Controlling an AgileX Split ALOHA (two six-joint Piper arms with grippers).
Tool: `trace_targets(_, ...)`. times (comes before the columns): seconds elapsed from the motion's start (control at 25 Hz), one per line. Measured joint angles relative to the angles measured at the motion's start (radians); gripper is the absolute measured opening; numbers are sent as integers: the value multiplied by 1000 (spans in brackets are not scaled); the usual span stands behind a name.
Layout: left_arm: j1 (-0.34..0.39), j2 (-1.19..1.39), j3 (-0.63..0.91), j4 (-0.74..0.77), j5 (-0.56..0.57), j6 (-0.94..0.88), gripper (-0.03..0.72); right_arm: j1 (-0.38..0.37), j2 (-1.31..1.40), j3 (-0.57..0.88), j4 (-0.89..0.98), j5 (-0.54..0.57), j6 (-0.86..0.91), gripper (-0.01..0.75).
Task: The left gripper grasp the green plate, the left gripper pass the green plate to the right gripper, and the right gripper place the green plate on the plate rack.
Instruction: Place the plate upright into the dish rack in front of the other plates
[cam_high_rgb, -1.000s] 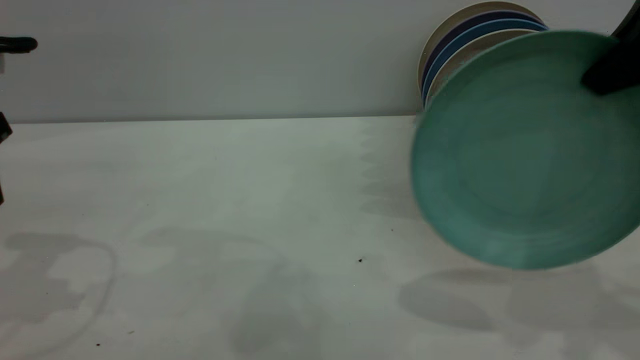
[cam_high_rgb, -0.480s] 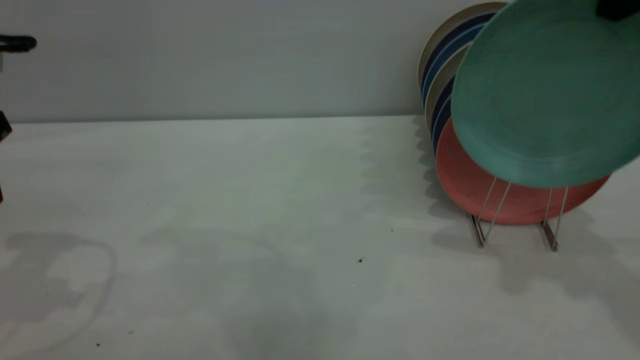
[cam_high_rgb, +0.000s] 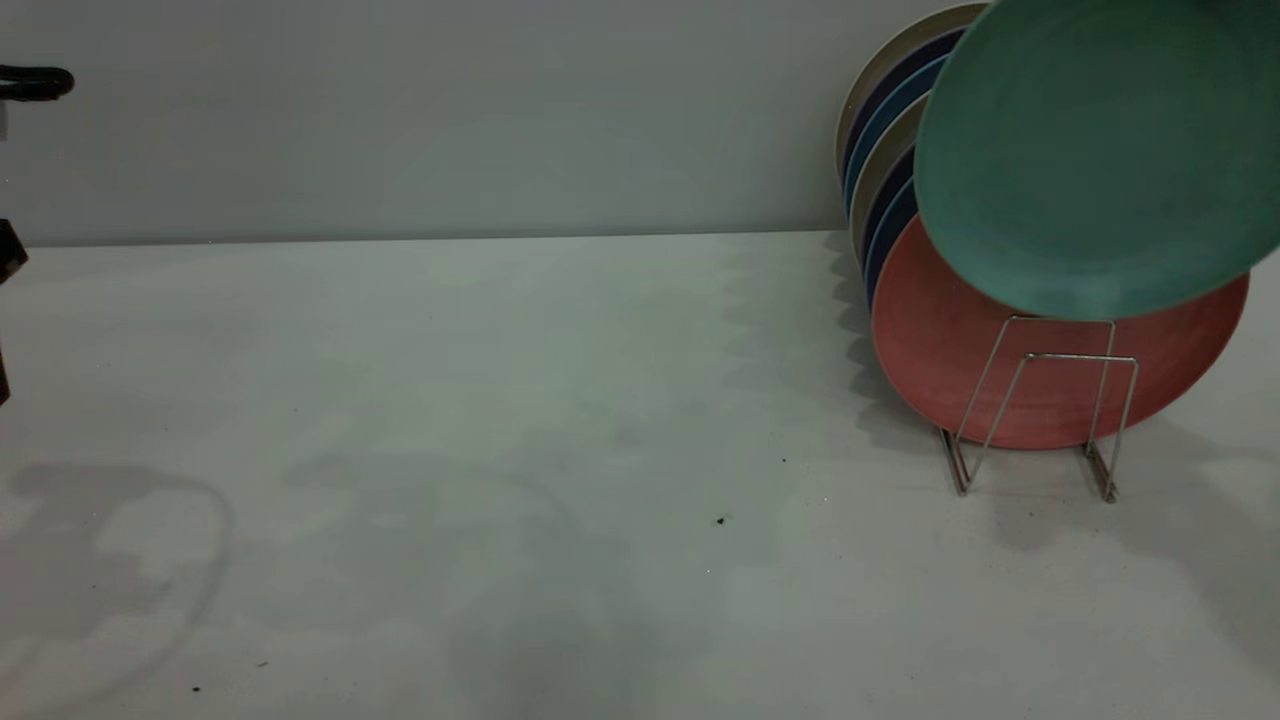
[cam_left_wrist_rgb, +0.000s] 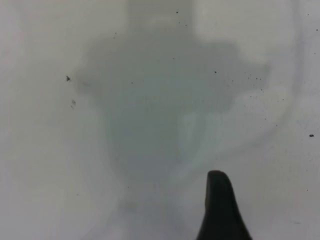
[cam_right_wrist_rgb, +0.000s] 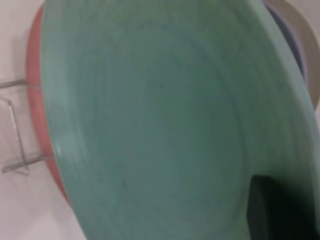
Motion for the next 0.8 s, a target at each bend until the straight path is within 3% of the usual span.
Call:
trace_targets(0.6, 0, 0, 0, 0, 0, 0, 510, 0, 136, 0, 14, 6, 14, 52)
trace_targets(0.8, 0, 0, 0, 0, 0, 0, 510, 0, 172, 0, 26, 21, 19, 135)
